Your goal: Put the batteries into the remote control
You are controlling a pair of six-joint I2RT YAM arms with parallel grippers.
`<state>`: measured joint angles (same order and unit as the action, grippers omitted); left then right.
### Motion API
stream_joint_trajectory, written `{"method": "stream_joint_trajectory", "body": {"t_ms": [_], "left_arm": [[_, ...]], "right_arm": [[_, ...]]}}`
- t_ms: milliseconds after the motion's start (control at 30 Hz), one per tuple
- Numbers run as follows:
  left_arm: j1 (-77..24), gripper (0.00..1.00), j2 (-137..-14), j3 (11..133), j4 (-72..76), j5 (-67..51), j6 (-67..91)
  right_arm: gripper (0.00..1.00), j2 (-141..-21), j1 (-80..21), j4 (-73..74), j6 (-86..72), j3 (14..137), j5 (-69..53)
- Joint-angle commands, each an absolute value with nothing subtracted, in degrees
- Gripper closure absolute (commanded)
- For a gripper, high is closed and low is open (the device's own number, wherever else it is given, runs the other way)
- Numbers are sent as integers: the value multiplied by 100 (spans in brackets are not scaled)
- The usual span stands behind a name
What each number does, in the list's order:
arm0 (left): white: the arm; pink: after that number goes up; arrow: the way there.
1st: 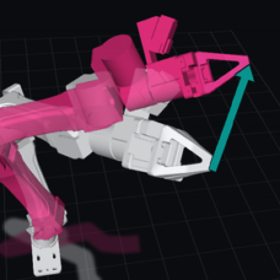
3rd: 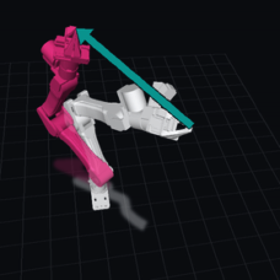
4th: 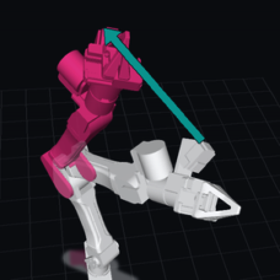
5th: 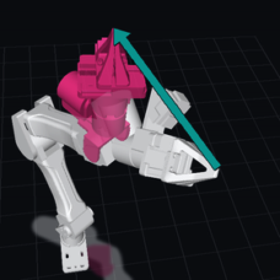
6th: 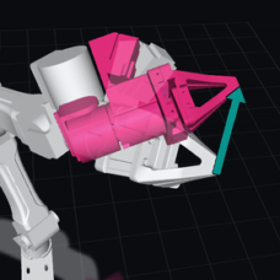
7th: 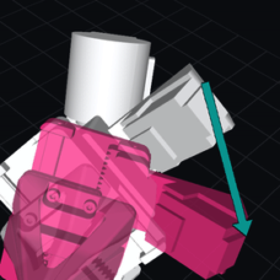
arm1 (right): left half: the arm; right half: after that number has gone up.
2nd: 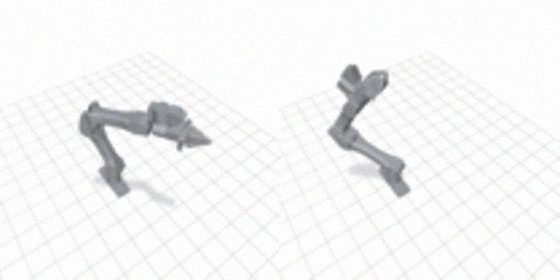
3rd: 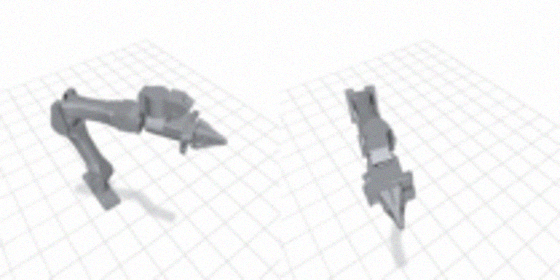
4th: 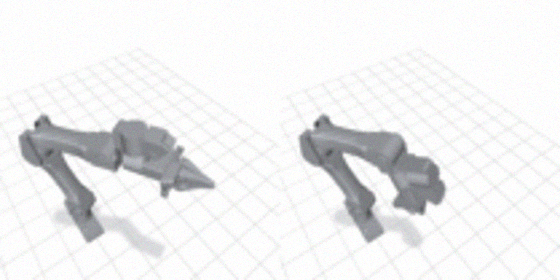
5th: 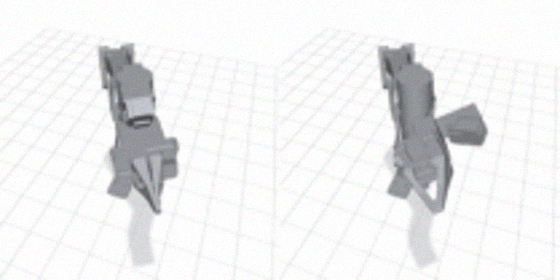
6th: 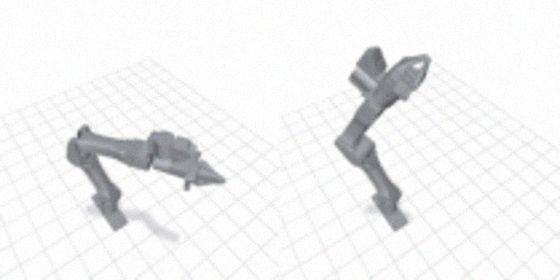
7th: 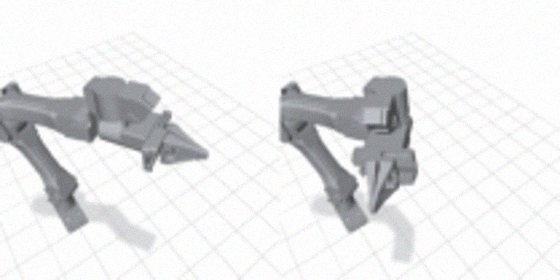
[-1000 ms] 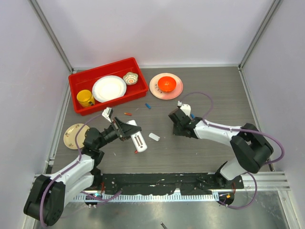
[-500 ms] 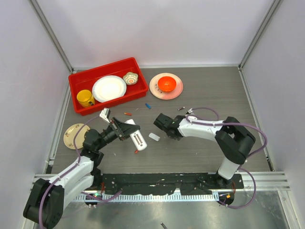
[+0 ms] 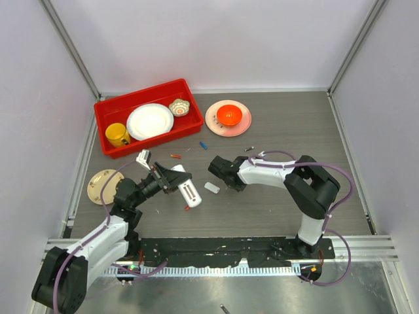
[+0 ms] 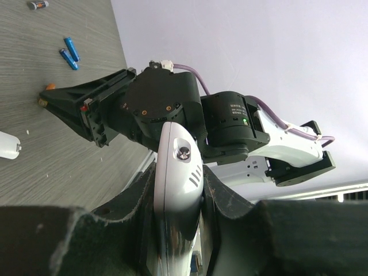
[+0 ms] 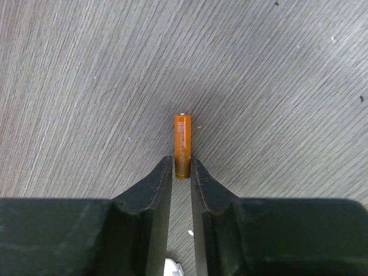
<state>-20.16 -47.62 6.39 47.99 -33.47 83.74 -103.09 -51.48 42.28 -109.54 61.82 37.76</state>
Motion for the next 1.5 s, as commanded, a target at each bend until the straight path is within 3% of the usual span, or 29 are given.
{"method": "stream_joint_trajectory", "body": {"t_ms": [0, 133, 233, 400, 467, 600, 633, 733, 833, 1200, 1467], "left_arm": [[-1995, 100, -4641, 589, 4904, -3296, 8341], [-1995, 100, -4641, 536, 4904, -3278, 8341], [-1995, 100, -4632, 527, 4904, -3287, 8350], [-1995, 100, -4518, 545, 4869, -3305, 8367], [-1995, 100, -4439, 536, 4782, -3313, 8341], [-1995, 100, -4386, 536, 4702, -3322, 8306], [-1995, 100, -4377, 536, 4693, -3314, 8297], [-1995, 100, -4351, 492, 4632, -3322, 8253], [-1995, 100, -4324, 483, 4562, -3331, 8183], [-1986, 100, -4324, 562, 4316, -3507, 8033], [-1995, 100, -4263, 501, 4272, -3437, 8033]], "right_arm": [[71, -10345, -5150, 4438, -10907, 6363, 4052], [55, -10310, -5159, 4325, -10653, 6372, 4008], [48, -10266, -5159, 4166, -10381, 6451, 3841], [45, -9836, -5229, 3728, -8970, 6495, 3989], [39, -9397, -5229, 3412, -8423, 6329, 4078], [32, -8571, -5168, 2183, -5431, 5872, 3965], [32, -8448, -5098, 1919, -4109, 5645, 3329], [32, -8078, -4467, 1486, -2599, 5196, 1609], [29, -8314, -3859, 2079, -2023, 5220, 810], [18, -8868, -3858, 1881, -1099, 5502, 589], [18, -9184, -3858, 1828, -888, 5423, 809]]}}
